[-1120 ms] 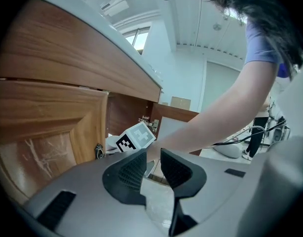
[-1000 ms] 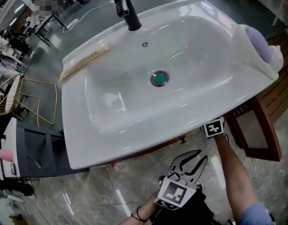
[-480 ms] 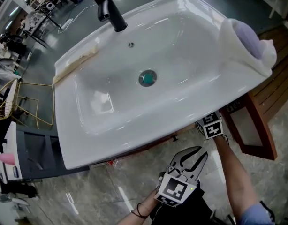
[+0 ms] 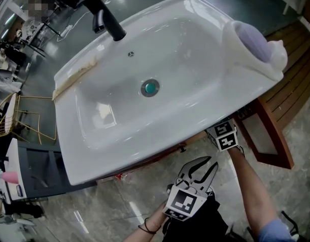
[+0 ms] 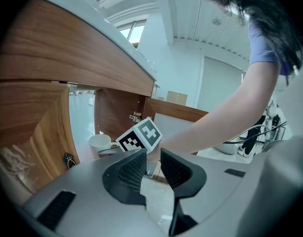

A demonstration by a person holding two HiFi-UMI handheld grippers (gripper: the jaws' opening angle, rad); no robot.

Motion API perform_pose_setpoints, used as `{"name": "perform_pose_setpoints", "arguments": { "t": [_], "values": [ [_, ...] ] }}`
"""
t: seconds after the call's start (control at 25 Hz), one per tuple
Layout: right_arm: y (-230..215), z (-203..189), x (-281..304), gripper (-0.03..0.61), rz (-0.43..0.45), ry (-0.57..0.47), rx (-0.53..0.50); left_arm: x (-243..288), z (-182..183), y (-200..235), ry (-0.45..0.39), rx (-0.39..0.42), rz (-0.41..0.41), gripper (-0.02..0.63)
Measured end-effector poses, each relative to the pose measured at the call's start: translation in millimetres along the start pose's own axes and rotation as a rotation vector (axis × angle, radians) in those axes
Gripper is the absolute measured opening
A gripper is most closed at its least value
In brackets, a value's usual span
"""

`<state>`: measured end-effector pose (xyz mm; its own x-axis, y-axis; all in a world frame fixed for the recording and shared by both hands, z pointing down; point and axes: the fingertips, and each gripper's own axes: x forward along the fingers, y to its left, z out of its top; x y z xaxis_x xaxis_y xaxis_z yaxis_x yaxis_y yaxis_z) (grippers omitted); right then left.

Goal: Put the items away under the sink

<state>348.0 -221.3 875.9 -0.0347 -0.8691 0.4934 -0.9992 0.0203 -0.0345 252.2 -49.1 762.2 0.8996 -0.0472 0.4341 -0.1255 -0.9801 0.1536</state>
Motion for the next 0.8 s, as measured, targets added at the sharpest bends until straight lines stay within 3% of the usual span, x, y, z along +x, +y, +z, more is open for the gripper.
{"name": "perform_pose_setpoints", "arguments": {
  "t": [0.48, 0.8],
  "values": [
    [18.2, -0.7, -82.0, 0.405, 0.017, 0.065, -0.006, -26.9, 29.0, -4.4, 0.026, -0.040, 0.025, 0.098],
    [32.1, 45.1, -157.9, 0.405, 0.038, -0.003, 0.084, -52.9, 83.5, -19.3, -0.014, -0.051, 0.028, 0.097]
  ]
}}
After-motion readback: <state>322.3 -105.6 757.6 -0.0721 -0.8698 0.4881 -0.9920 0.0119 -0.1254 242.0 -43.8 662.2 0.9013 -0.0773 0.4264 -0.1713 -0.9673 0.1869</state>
